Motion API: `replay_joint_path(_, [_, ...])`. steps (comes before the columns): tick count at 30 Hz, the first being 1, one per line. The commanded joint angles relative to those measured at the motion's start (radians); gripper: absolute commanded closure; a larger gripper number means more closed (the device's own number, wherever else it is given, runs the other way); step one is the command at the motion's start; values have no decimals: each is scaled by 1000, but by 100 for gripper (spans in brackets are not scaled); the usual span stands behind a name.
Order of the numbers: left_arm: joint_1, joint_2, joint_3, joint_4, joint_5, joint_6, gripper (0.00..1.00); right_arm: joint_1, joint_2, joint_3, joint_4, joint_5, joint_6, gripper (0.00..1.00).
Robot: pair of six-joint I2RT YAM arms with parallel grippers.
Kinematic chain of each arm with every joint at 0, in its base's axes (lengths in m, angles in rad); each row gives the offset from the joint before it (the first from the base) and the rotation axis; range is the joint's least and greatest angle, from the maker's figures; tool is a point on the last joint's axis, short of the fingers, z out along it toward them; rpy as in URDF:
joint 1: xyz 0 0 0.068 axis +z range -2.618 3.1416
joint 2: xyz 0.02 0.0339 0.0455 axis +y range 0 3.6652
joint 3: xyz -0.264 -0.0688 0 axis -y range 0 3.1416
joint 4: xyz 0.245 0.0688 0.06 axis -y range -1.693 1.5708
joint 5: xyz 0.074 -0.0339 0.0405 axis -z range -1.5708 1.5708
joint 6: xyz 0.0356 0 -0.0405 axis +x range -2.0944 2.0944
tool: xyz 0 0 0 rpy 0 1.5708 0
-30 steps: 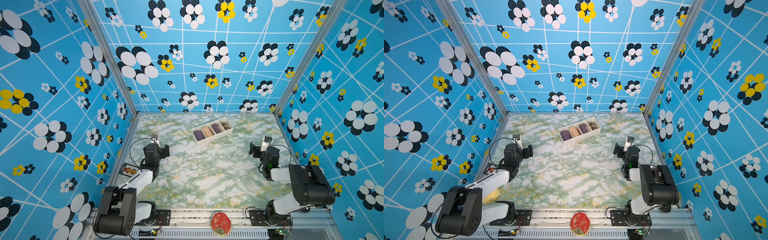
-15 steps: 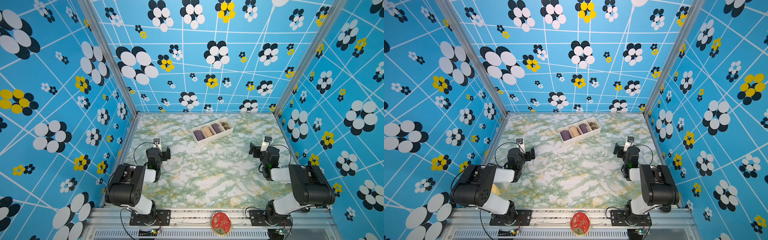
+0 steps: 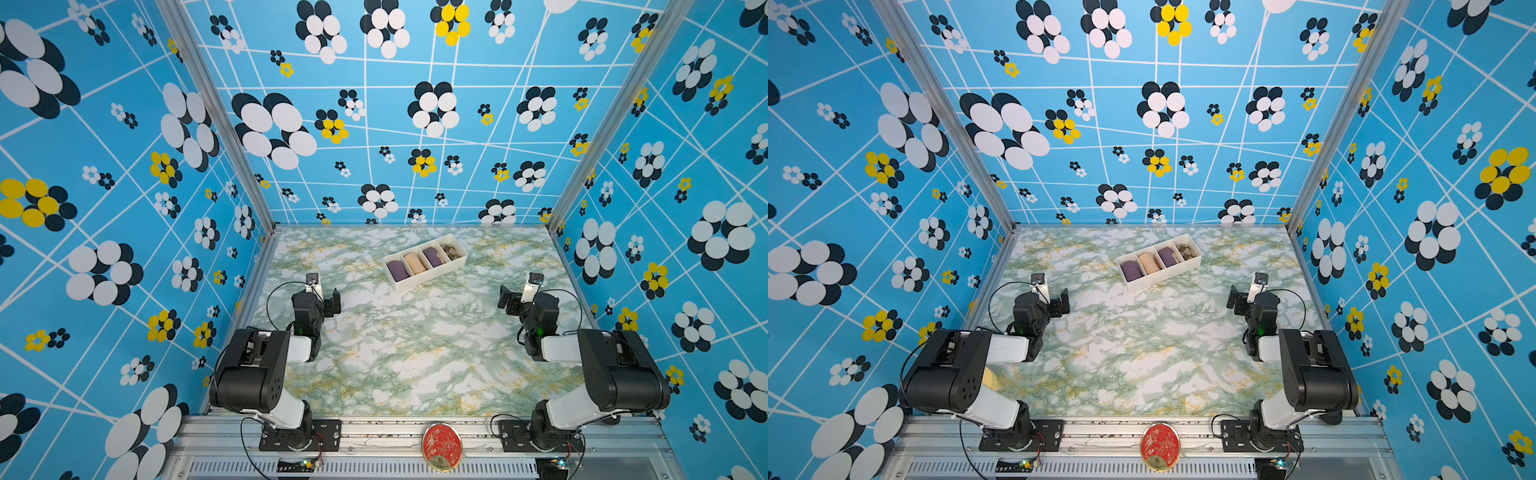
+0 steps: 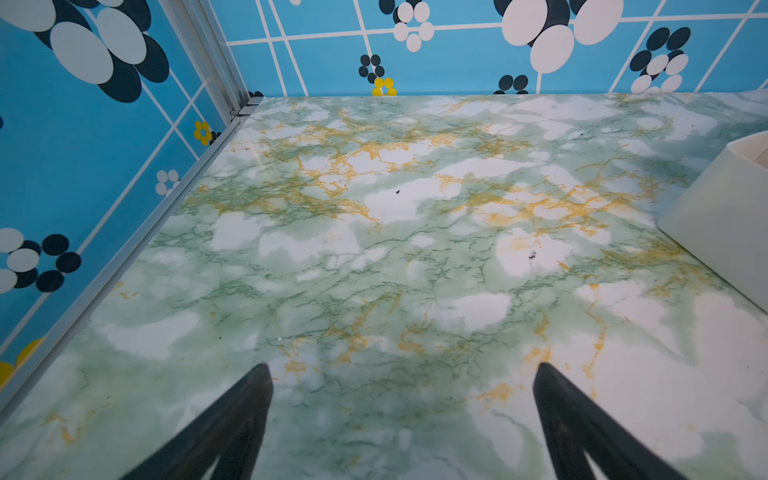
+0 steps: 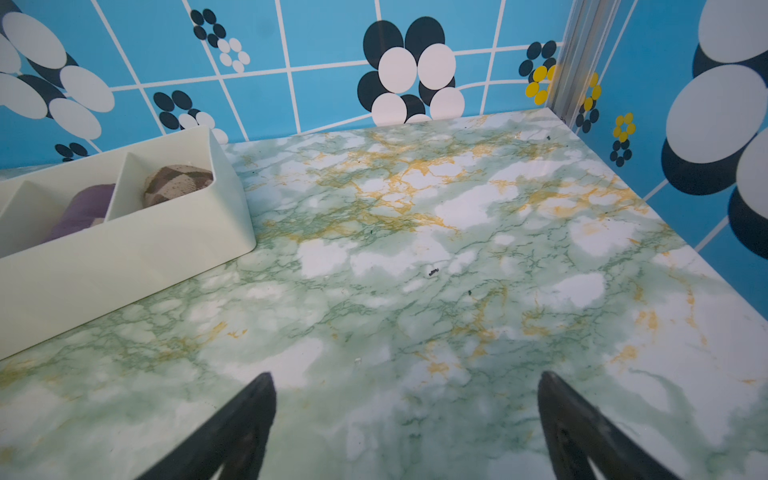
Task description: Roll the socks
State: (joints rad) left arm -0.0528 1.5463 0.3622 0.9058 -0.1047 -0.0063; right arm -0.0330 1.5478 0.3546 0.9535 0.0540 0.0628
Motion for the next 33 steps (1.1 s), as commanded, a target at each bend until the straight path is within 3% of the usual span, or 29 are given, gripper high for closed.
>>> replay_joint_path(1, [-4,-5,14,13,5,12,1,7,7,20,-10,10,-12,0])
replay_joint_path(33, [19,-5,26,-8,53,5,1,17,7,28,-25,23,-19,1])
